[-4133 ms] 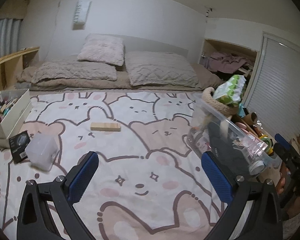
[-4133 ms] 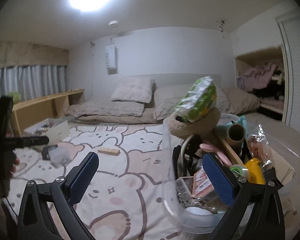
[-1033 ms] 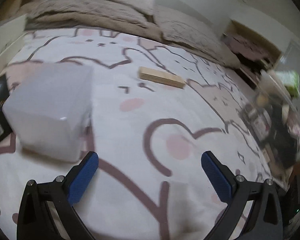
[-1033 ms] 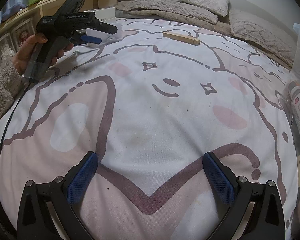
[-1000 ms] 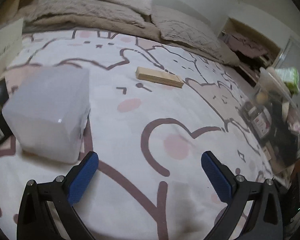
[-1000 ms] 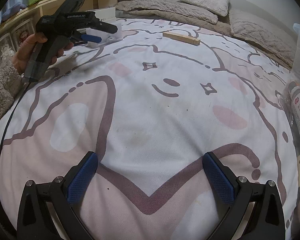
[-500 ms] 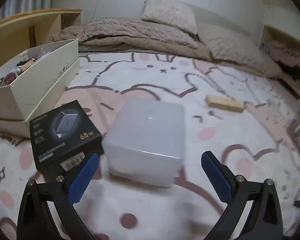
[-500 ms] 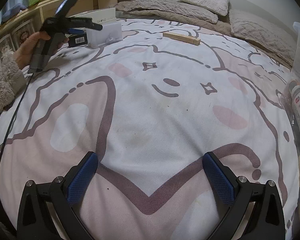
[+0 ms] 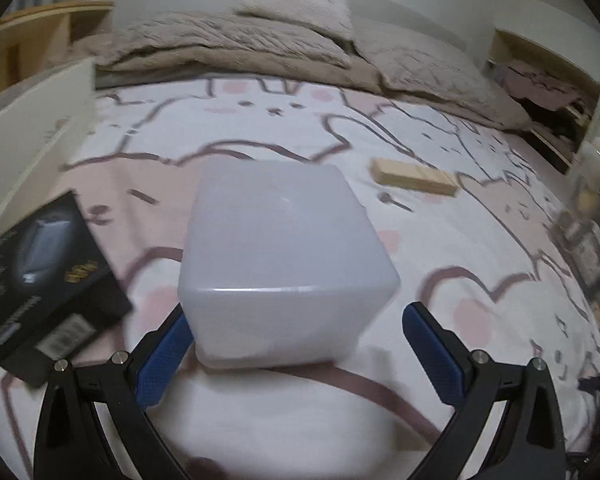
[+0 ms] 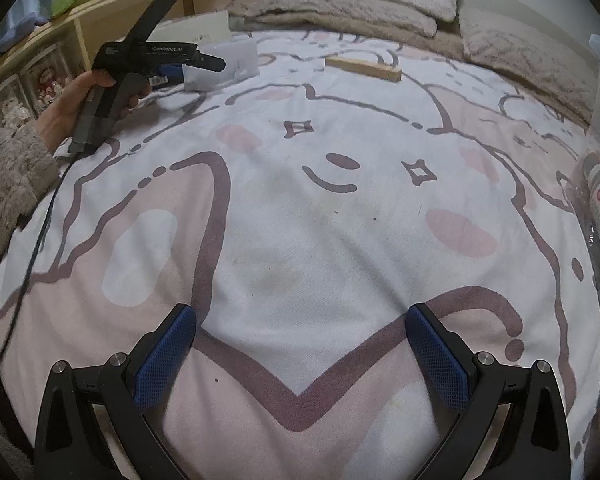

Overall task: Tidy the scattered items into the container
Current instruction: 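Approach the frosted white plastic box with the left gripper, then close the right gripper on the wooden block while the left grips the white box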

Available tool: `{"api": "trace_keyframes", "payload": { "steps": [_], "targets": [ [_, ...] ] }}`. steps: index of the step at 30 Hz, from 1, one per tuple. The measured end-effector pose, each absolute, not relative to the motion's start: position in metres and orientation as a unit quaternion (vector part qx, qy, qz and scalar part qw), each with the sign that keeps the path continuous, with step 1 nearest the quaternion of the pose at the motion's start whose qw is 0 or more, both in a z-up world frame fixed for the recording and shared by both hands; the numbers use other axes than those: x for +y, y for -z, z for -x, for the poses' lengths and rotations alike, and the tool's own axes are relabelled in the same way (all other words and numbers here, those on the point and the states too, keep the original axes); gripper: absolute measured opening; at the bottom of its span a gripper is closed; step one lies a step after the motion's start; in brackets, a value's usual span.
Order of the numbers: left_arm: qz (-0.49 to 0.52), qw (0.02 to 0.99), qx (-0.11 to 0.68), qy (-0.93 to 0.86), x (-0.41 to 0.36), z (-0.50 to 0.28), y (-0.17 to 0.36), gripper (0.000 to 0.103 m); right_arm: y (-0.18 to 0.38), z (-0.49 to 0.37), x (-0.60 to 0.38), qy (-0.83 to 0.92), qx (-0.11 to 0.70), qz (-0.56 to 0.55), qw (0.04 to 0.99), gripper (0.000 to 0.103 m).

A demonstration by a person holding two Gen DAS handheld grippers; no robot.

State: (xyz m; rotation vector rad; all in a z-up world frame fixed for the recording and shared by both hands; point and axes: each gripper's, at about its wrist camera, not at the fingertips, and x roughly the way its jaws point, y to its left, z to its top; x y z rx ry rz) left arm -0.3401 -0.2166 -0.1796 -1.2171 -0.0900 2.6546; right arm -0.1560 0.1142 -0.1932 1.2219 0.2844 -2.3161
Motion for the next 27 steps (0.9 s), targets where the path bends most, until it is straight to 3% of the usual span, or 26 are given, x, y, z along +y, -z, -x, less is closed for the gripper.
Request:
{"api": "trace_keyframes", "payload": {
  "steps": [5,11,21,27],
  "targets": [
    [0.431,0.088,0.000,-0.898,-0.204,0.343,0.188,0.103,0.148,0.195,0.108,0.862,0.037,-0.426,0.272,0.103],
    [0.437,0.094,-0.011,-0.894,-0.210,0.345,0.191,0.103,0.104,0.271,0.095,0.898,0.010,-0.363,0.250,0.103],
    [0.465,0.091,0.021,-0.880,-0.201,0.346,0.193,0.103,0.122,0.388,0.051,0.896,0.081,-0.378,0.219,0.103],
    [0.461,0.081,0.013,-0.884,-0.201,0.347,0.192,0.103,0.130,0.457,0.049,0.890,0.059,-0.396,0.219,0.103]
  ]
}}
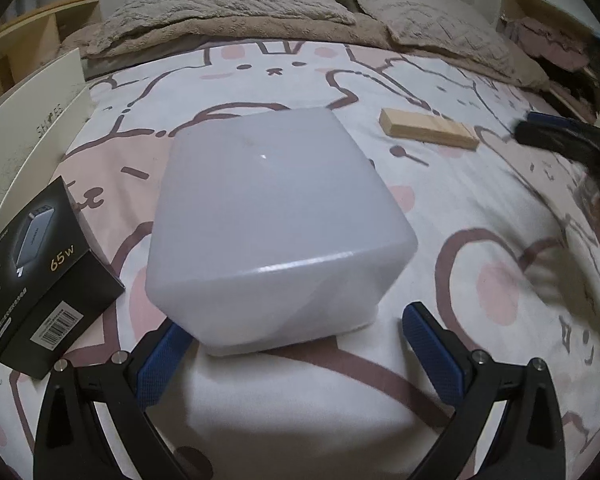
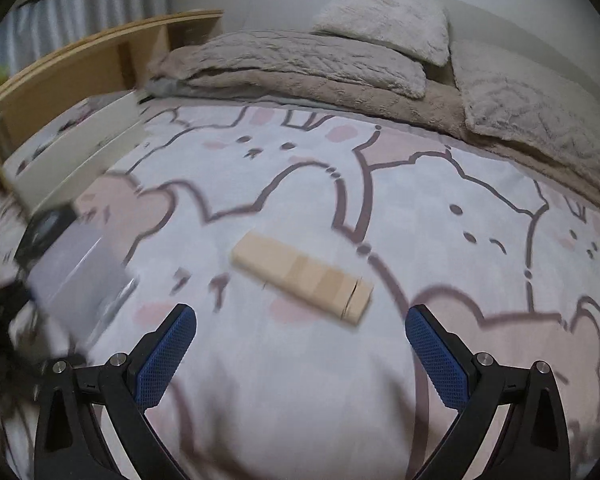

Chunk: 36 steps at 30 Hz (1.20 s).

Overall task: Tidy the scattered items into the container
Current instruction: 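Close the right gripper on the wooden block while the left grips the white box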

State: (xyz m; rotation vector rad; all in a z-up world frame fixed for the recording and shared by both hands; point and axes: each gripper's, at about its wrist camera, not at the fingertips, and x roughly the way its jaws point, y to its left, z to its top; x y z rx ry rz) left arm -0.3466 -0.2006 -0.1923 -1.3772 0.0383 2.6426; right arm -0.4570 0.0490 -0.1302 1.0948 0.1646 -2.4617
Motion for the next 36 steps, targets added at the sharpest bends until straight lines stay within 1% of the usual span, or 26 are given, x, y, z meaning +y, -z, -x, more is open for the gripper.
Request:
{"api": "trace_keyframes", "payload": {
  "steps": [3,8,10,15,21,27,30,33,36],
  "targets": [
    [0.447,0.082,-0.012,-0.890,-0.206,0.347,0.187,0.103,0.138,0.494,0.056,0.881,-0.011,-0.411,0.233,0.103],
    [0.418,0.076,-0.042,-0.904,-0.216,0.346,0.175,0.103,0.155,0.530,0.064,0.880,-0.074,-0.422,0.203,0.103],
    [0.414,0.066,-0.047,-0.907,-0.219,0.347,0.175,0.103,0.162,0.537,0.063,0.870,-0.094,-0.434,0.212,0.103],
    [0.413,0.067,-0.063,-0.906,-0.224,0.349,0.176,0.103,0.173,0.540,0.051,0.833,-0.114,-0.474,0.263,0.103],
    [0.416,0.061,-0.056,-0.906,-0.221,0.351,0.181,0.103,0.172,0.510,0.044,0.817,-0.097,-0.486,0.294,0.103],
    [0.417,0.062,-0.077,-0.904,-0.224,0.351,0.182,0.103,0.178,0.477,0.036,0.785,-0.089,-0.517,0.330,0.103],
    [0.416,0.066,-0.085,-0.903,-0.225,0.350,0.184,0.103,0.185,0.463,0.024,0.763,-0.062,-0.547,0.340,0.103],
    [0.444,0.071,-0.092,-0.889,-0.224,0.354,0.194,0.103,0.185,0.455,0.016,0.770,-0.026,-0.546,0.328,0.103],
    [0.448,0.065,-0.077,-0.888,-0.220,0.354,0.197,0.103,0.179,0.458,0.012,0.805,-0.011,-0.522,0.282,0.103]
  ]
}}
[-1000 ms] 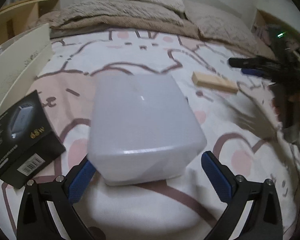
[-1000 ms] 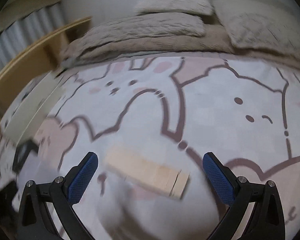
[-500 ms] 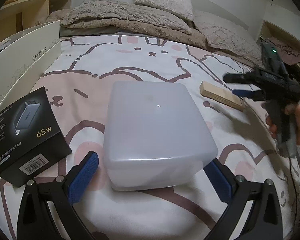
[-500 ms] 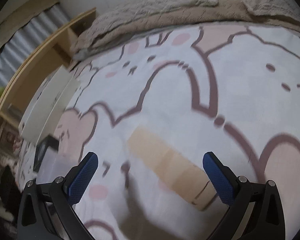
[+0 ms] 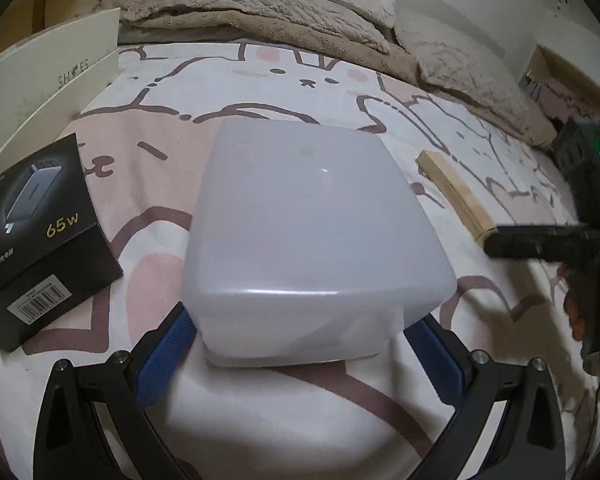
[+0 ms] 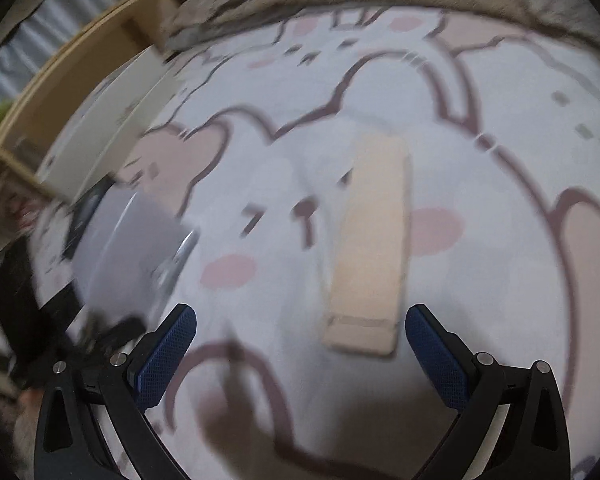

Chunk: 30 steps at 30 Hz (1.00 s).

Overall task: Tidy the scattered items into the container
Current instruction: 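Close the right gripper on the wooden block while the left grips the white box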

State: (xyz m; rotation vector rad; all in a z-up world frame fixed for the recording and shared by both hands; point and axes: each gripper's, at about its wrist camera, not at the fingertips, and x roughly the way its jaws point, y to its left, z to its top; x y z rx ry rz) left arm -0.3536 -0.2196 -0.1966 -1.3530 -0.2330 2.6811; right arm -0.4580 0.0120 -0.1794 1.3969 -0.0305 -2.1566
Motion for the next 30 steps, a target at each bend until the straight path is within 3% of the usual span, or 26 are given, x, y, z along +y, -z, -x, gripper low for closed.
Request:
{"api": "trace_keyframes", "payload": {
  "steps": [12,22,26,30],
  "targets": [
    [0.462,0.036,-0.049,-0.885,-0.213,0.354,0.201,0.103,0.211,0.486,-0.004,0.864,0.068,-0.469,0.171,0.103],
    [0.426,0.040,-0.153,-0.891,-0.222,0.347,0.195,0.102,0.209,0.473,-0.002,0.882,0.073,-0.434,0.165,0.100],
    [0.418,0.023,-0.144,-0.896,-0.218,0.346,0.193,0.095,0.204,0.465,-0.002,0.888,0.080,-0.418,0.173,0.080],
    [0.411,0.010,-0.128,-0.903,-0.213,0.345,0.193,0.095,0.203,0.456,-0.017,0.888,0.116,-0.405,0.183,0.058]
  ]
}}
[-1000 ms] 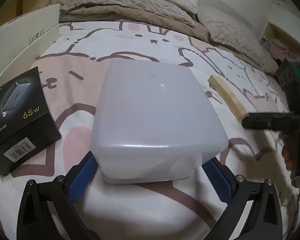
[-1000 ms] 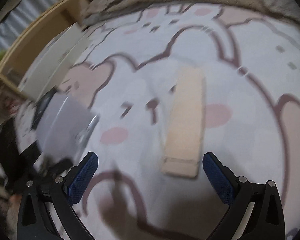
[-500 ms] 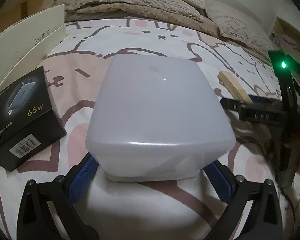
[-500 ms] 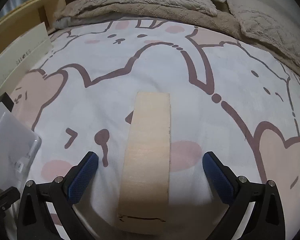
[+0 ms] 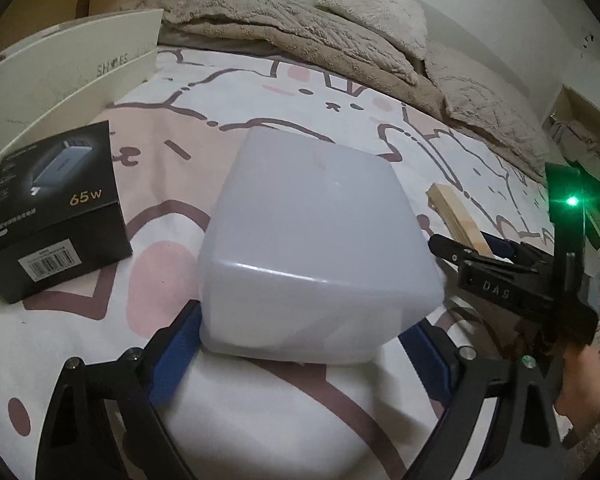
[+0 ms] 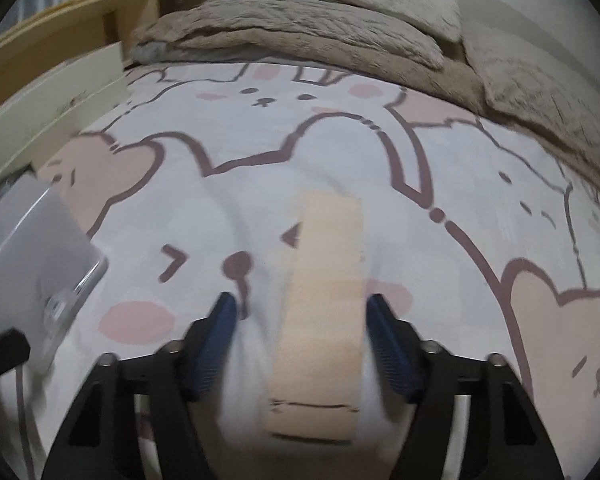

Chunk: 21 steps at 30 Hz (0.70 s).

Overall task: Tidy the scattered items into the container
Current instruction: 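Close the right gripper on the wooden block while the left grips the white box, then lift the wooden block with the right gripper while the left lifts the white box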

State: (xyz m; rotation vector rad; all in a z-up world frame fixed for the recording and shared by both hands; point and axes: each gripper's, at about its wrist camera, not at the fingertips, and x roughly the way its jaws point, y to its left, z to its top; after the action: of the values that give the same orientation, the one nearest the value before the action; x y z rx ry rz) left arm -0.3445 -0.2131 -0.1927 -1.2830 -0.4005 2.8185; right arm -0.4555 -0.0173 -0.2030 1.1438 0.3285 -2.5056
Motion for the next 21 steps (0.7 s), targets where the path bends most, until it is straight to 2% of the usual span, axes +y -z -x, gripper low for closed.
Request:
{"api": "trace_keyframes", "payload": {
  "steps": [3,6,21],
  "targets": [
    [0.406,0.008,-0.129,-0.905,-0.215,0.343,0.193,0.094,0.202,0.450,-0.021,0.886,0.130,-0.404,0.189,0.045],
    [0.398,0.005,-0.121,-0.909,-0.213,0.341,0.190,0.094,0.201,0.442,-0.023,0.882,0.138,-0.406,0.194,0.038],
    [0.379,0.044,-0.103,-0.919,-0.191,0.319,0.180,0.093,0.195,0.362,0.017,0.863,0.092,-0.430,0.248,0.035]
  ]
}}
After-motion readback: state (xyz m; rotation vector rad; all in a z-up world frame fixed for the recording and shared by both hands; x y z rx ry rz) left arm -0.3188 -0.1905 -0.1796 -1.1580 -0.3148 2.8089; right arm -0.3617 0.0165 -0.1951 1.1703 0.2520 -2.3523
